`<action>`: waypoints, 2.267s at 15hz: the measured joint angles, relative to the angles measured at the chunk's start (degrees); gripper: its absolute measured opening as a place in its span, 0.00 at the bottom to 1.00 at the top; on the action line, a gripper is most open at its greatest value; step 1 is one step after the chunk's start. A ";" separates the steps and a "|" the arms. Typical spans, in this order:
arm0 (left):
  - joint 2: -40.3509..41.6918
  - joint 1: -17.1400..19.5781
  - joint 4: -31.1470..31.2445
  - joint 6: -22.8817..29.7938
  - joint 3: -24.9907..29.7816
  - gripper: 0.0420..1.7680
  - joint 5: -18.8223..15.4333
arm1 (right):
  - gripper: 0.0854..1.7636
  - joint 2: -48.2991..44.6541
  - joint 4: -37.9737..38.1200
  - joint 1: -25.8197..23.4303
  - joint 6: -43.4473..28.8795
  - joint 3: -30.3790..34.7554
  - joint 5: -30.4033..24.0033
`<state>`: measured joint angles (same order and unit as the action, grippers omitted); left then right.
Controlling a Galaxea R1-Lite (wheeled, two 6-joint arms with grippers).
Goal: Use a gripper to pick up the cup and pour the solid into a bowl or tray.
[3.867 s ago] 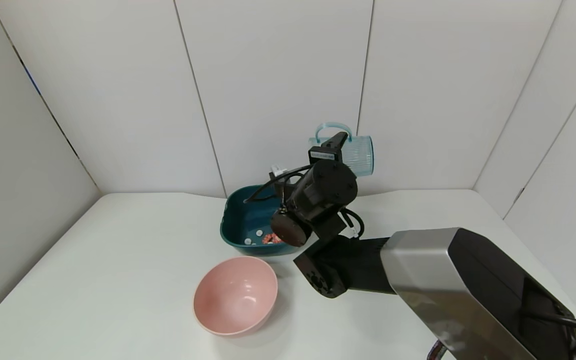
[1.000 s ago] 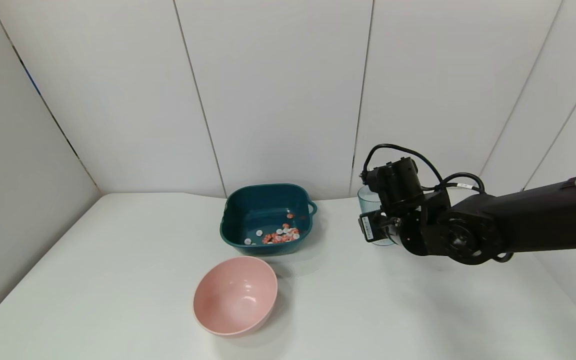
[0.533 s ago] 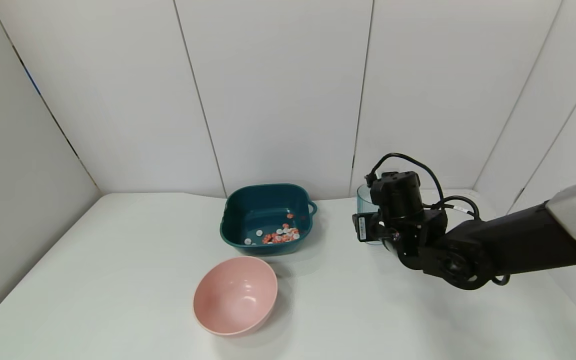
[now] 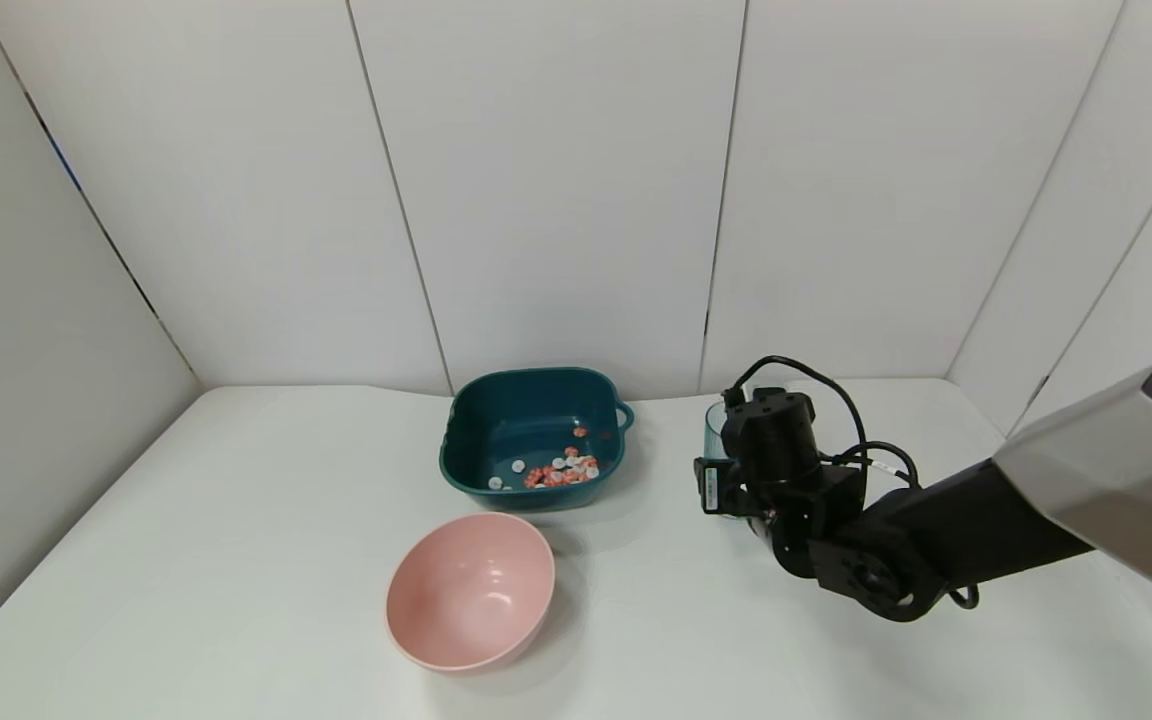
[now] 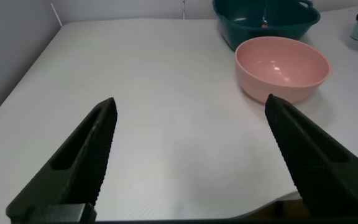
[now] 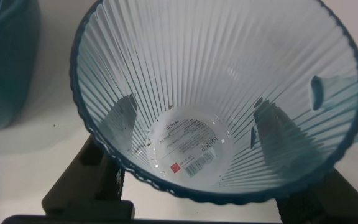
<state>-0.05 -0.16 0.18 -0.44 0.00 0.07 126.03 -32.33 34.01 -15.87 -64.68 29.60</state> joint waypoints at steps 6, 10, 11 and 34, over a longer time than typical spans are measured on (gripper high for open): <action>0.00 -0.02 0.00 0.00 0.00 0.97 0.00 | 0.74 2.17 -2.01 0.60 0.26 0.82 0.17; 0.00 -0.02 -0.02 -0.02 0.00 0.97 0.00 | 0.78 2.58 -2.43 0.68 0.30 1.04 0.20; 0.00 -0.02 0.00 0.00 0.00 0.97 0.00 | 0.80 2.54 -2.36 0.68 0.30 1.12 0.17; 0.00 -0.02 0.00 0.00 0.00 0.97 0.00 | 0.96 -34.19 22.82 -0.80 8.02 18.38 -19.47</action>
<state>-0.05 -0.18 0.18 -0.44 0.00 0.07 91.83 -9.51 33.21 -7.85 -46.30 10.13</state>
